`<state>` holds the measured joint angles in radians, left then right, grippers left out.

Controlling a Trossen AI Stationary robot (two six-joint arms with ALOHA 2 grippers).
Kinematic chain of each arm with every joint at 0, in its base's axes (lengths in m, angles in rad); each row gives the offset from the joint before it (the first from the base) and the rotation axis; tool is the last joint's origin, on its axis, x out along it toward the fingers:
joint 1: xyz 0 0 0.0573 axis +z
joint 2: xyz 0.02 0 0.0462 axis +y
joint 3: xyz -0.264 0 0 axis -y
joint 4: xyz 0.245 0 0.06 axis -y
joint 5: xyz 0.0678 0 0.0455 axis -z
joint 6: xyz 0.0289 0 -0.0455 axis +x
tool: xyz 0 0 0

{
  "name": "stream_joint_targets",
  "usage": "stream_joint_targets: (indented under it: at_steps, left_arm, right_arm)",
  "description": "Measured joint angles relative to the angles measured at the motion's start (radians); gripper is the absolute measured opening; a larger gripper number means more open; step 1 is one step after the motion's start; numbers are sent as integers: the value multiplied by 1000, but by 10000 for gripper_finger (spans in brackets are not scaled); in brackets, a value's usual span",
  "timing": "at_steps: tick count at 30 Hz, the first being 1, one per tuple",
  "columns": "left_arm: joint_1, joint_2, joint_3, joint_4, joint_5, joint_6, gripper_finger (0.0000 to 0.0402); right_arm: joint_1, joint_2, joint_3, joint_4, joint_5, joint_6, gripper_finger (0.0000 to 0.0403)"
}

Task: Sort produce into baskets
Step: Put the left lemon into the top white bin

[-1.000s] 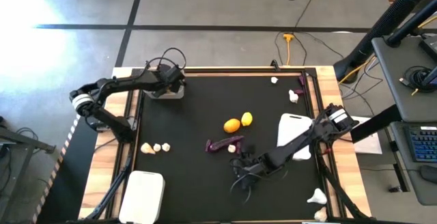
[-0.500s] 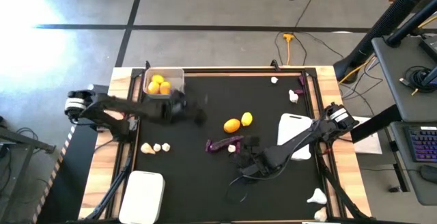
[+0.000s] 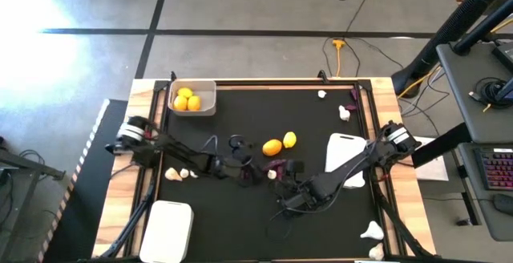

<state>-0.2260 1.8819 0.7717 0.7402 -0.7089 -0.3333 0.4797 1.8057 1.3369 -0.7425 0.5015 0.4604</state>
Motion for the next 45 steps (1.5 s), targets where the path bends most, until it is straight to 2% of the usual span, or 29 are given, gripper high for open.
stream_joint_targets:
  at_steps: [3,11,17,30,33,38,42,45]
  left_arm:
    - [25,51,18,71,24,47,347]
    - [112,113,20,89,77,54,347]
    - [150,160,20,191,197,92,347]
    - [159,297,90,273,229,100,343]
    - [159,300,96,270,229,100,323]
    - [159,281,92,241,230,105,267]
    - [159,224,88,126,221,117,218]
    - [160,147,75,21,218,123,205]
  right_arm:
    - [0,0,-8,13,39,-4,325]
    - [0,0,-30,26,64,-7,325]
    - [0,0,-32,50,69,-8,325]
    - [0,0,-33,75,71,-15,325]
    - [0,0,-34,74,71,-17,324]
    - [0,0,-37,71,70,-16,325]
    - [2,0,-37,70,69,-16,325]
    - [2,0,-37,68,68,-16,324]
